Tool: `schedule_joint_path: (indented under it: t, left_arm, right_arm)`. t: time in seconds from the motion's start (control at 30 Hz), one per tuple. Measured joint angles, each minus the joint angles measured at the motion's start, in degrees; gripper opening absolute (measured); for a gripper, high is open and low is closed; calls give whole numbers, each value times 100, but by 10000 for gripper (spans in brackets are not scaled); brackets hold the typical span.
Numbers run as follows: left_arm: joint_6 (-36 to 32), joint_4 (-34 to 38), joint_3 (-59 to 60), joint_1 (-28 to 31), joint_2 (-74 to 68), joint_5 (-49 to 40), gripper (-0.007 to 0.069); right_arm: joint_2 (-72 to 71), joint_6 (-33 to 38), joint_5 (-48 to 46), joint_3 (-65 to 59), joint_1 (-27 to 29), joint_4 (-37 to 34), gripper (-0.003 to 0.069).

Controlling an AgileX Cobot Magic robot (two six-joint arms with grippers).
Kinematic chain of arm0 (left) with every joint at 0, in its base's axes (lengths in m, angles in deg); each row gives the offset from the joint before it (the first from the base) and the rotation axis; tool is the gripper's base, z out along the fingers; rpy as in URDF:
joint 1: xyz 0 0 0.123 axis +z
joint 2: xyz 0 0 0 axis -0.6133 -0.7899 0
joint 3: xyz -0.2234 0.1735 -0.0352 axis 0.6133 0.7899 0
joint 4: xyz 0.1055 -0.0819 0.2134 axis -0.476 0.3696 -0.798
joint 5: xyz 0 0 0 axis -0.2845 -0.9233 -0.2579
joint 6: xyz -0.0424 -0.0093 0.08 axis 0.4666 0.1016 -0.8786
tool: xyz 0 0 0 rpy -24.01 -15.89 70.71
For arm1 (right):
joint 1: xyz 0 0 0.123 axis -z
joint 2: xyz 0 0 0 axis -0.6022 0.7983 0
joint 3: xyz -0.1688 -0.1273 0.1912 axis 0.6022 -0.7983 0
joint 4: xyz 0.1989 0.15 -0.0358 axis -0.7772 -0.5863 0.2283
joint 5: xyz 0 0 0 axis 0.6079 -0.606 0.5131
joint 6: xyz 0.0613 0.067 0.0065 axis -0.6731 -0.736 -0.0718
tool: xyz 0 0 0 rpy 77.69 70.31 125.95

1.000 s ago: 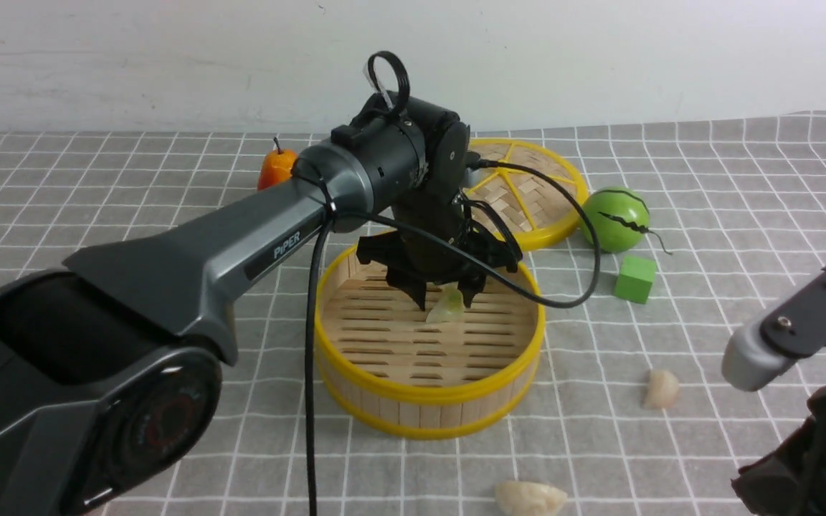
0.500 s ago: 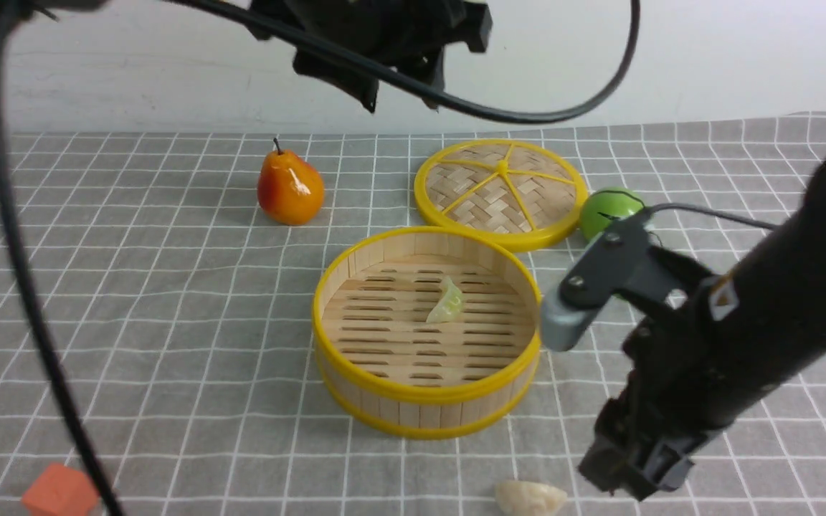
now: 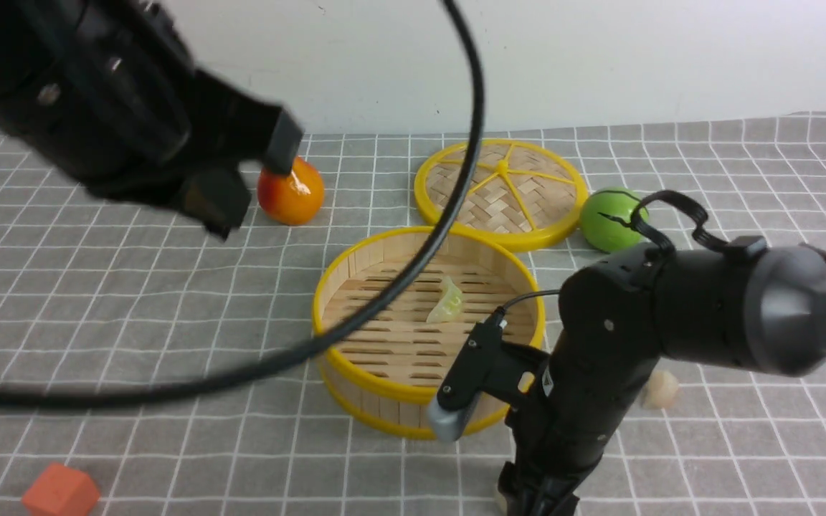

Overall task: Put the dumplings into the steamer on the table with the grey tablecloth.
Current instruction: 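Reach for and grasp a dumpling lying on the table beside the steamer, then place the dumpling in the bamboo steamer basket with the right gripper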

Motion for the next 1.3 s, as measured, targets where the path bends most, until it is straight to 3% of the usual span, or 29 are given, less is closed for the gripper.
schedule_joint_path:
  t: [0.2,0.4,0.57,0.87,1.1,1.2,1.3]
  left_arm:
    - [377,102,1600,0,1460,270,-14]
    - [842,102,2601,0,2829,352,-14]
    - [1020,102,2858,0,3614,464,-14]
    - [1044,102,2868,0,3867,403,-14]
    - [1038,102,2873,0,3867,150,-14]
    - [1019,102,2873,0,3867,142,-14]
    - [1013,102,2873,0,3867,142,-14]
  right_arm:
    - [63,0,-2,20,0,-20,232]
    - [-347,-202,-687,746,-77,-110,237]
    - [-317,-1226,-845,2227,-130,-318,237]
    - [1573,-2899,-659,4348,-124,41,237]
    - [2603,-3358,-723,5108,-124,288,237]
    - [2808,-3585,-684,5208,-124,318,288]
    - [2794,-3648,-824,5213,-124,325,386]
